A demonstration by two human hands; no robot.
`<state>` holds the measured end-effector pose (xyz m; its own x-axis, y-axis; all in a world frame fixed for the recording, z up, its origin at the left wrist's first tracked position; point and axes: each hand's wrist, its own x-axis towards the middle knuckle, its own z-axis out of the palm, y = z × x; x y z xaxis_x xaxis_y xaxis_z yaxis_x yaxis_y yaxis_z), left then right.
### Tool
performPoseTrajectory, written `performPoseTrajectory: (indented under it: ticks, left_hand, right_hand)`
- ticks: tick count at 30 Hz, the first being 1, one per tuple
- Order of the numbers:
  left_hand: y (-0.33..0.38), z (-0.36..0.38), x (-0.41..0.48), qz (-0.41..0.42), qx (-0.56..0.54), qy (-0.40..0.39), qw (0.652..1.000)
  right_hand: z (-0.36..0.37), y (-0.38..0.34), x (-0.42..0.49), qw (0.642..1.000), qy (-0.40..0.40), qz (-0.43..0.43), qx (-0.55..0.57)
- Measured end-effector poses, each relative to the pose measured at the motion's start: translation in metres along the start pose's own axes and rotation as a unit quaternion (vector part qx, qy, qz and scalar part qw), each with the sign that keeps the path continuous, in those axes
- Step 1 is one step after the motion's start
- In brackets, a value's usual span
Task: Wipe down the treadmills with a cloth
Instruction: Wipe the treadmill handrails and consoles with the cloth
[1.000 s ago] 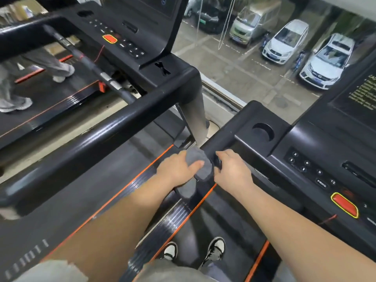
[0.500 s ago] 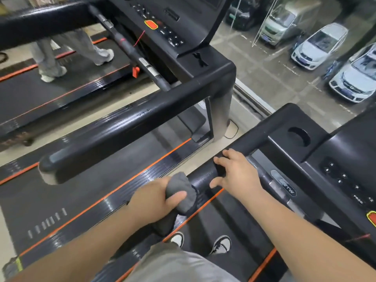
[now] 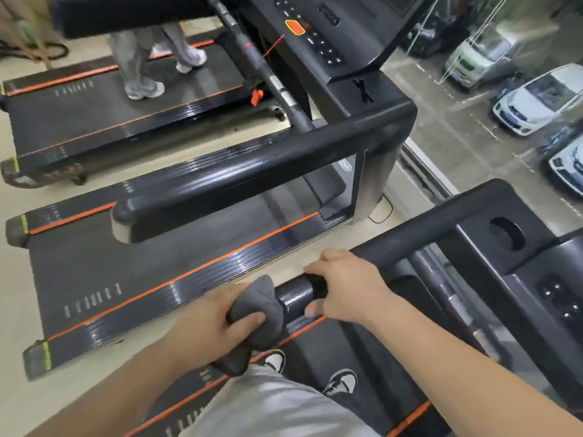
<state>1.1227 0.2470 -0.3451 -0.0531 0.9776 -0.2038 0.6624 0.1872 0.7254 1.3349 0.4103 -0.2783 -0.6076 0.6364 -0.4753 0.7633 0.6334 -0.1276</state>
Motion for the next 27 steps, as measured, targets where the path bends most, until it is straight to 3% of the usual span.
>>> performPoseTrajectory:
  ticks: [3, 7, 12, 17, 19, 22, 25, 27]
  left_hand:
    - [-0.013, -0.020, -0.018, -0.078, -0.012, -0.021, 0.997]
    - [0.019, 0.004, 0.016, -0.104, 0.126, -0.032, 0.986]
    - [0.040, 0.048, 0.033, -0.086, 0.214, 0.047, 0.972]
    - [-0.009, 0.034, -0.035, -0.032, 0.142, 0.164, 0.976]
    - [-0.040, 0.027, -0.073, -0.060, 0.037, 0.190, 0.979]
    - [-0.046, 0.030, -0.109, -0.121, -0.127, 0.230, 0.957]
    - [-0.041, 0.041, -0.091, -0.137, -0.129, 0.240, 0.952]
    - [-0.039, 0.035, -0.064, -0.204, -0.068, 0.223, 0.951]
  right_hand:
    - [0.004, -0.011, 0.006, 1.000, 0.011, 0.029, 0.000]
    - [-0.002, -0.011, 0.015, 0.999, -0.017, 0.047, -0.014]
    - [-0.009, -0.023, 0.022, 0.998, -0.028, 0.045, -0.032]
    - [-0.006, -0.024, 0.019, 0.998, -0.029, 0.058, -0.010]
    - [-0.002, -0.022, 0.017, 0.999, -0.025, 0.046, 0.000]
    - [0.001, -0.016, 0.012, 0.999, -0.012, 0.027, 0.014]
    - [0.004, -0.015, 0.006, 1.000, -0.006, 0.014, 0.021]
    - [0.004, -0.014, 0.005, 1.000, -0.001, 0.012, 0.027]
